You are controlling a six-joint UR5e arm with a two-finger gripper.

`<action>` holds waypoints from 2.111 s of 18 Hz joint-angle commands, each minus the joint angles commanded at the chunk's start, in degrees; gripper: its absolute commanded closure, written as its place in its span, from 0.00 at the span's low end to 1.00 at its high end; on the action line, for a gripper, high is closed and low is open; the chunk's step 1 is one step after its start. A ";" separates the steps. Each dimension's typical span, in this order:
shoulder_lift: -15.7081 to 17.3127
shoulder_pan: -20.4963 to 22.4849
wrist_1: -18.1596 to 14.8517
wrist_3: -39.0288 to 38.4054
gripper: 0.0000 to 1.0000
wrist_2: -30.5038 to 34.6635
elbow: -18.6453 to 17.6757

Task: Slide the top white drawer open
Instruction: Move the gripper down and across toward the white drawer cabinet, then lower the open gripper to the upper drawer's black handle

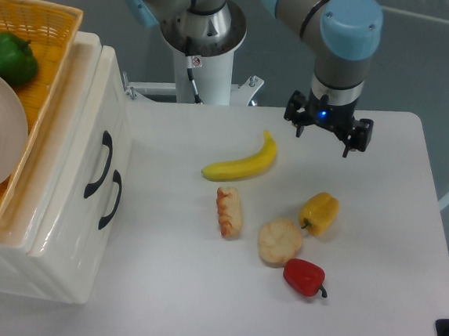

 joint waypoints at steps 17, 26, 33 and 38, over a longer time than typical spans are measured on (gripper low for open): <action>-0.62 -6.24 -1.14 -26.71 0.00 -5.08 1.75; -1.41 -10.72 -2.46 -36.73 0.00 -7.03 2.73; -3.51 -15.02 -5.01 -42.02 0.00 -7.64 4.66; -5.01 -17.14 -4.75 -41.33 0.00 -9.84 6.15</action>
